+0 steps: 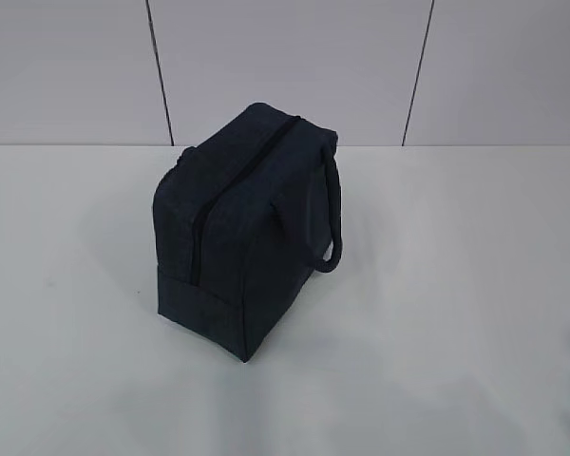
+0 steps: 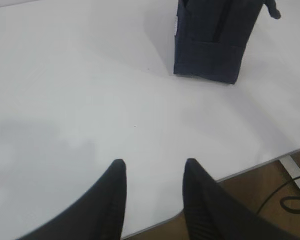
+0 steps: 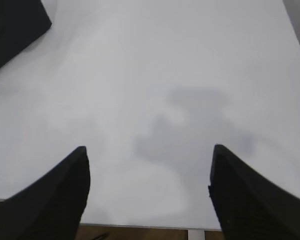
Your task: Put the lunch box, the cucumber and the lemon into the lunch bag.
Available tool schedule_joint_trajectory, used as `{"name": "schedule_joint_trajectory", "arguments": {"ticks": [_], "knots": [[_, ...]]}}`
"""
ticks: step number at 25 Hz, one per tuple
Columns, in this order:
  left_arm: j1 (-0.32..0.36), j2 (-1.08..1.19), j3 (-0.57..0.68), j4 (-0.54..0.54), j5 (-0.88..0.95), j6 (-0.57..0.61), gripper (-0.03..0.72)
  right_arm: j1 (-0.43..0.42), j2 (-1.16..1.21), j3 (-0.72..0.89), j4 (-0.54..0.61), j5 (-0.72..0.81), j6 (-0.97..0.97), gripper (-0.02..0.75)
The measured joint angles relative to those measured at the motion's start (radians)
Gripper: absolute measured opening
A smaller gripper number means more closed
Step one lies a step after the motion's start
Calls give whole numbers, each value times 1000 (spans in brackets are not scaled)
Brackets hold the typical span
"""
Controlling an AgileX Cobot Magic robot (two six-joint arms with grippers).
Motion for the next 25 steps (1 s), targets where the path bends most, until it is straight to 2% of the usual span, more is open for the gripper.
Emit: {"name": "schedule_joint_trajectory", "arguments": {"ticks": [3, 7, 25], "knots": [[89, 0, 0, 0, 0, 0, 253, -41, -26, 0, 0, 0, 0, 580], [173, 0, 0, 0, 0, 0, 244, -49, -47, 0, 0, 2, 0, 580], [180, 0, 0, 0, 0, 0, 242, -49, -47, 0, 0, 2, 0, 580]]}}
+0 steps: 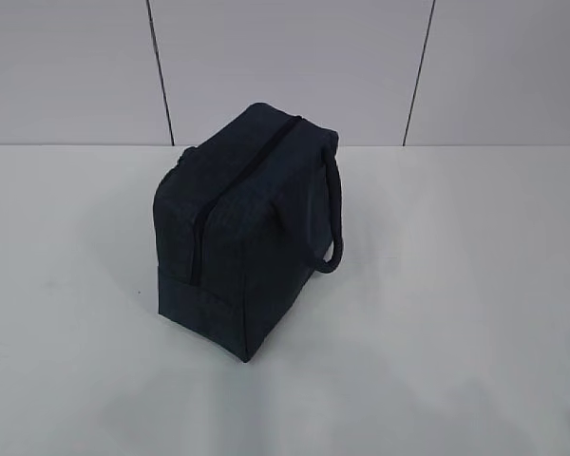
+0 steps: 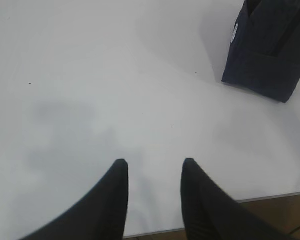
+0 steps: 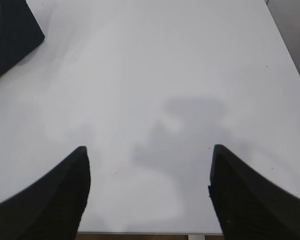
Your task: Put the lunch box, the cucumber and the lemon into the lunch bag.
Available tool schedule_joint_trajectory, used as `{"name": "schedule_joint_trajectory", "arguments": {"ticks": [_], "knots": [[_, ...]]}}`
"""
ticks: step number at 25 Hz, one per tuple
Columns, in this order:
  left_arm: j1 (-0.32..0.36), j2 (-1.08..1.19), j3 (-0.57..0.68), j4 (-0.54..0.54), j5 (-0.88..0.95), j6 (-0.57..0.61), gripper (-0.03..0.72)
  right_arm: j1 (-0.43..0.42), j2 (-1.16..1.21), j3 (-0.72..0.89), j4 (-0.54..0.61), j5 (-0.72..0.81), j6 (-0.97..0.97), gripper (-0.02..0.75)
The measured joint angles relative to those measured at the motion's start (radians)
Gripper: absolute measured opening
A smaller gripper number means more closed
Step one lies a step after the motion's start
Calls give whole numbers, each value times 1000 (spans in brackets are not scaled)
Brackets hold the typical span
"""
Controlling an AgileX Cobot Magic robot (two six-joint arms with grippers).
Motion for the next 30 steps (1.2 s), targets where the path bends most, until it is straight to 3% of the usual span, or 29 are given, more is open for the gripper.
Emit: {"name": "schedule_joint_trajectory", "arguments": {"ticks": [8, 14, 30], "knots": [[0, 0, 17, -10, -110, 0, 241, 0, 0, 0, 0, 0, 0, 580], [0, 0, 46, -15, -117, -63, 241, 0, 0, 0, 10, 0, 0, 580], [0, 0, 47, 3, -117, -70, 241, 0, 0, 0, 12, 0, 0, 580]]}}
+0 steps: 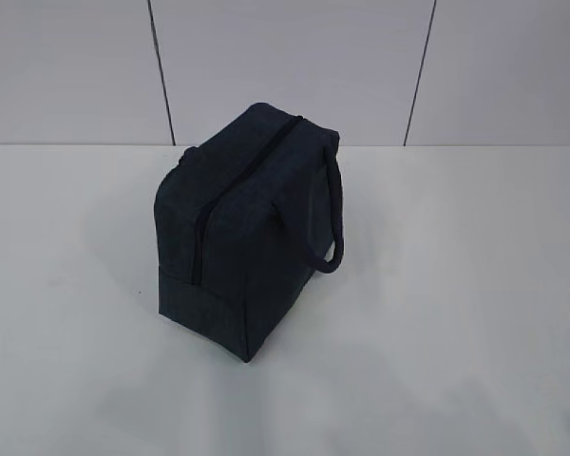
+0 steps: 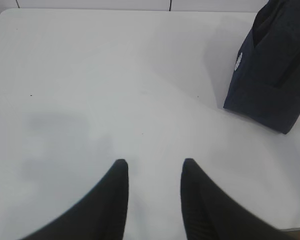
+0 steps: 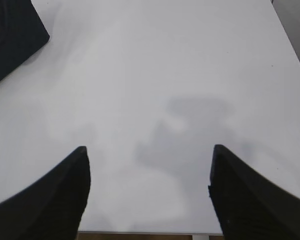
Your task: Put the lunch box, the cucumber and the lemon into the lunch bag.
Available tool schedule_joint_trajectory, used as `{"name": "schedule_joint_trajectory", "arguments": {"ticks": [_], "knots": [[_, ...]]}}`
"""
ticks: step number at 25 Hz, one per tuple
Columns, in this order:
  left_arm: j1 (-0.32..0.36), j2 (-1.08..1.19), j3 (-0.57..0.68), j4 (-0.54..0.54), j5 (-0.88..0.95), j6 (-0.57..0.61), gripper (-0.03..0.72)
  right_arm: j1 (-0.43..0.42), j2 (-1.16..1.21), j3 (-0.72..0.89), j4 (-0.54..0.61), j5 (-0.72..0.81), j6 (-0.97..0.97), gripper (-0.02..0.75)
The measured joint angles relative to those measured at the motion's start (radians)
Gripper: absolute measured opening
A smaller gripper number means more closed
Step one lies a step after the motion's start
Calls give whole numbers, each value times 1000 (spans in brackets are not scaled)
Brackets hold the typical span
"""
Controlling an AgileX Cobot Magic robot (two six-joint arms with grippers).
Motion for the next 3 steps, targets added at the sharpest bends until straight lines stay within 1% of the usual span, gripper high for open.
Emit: {"name": "schedule_joint_trajectory", "arguments": {"ticks": [3], "knots": [[0, 0, 0, 0, 0, 0, 241, 0, 0, 0, 0, 0, 0, 580]]}}
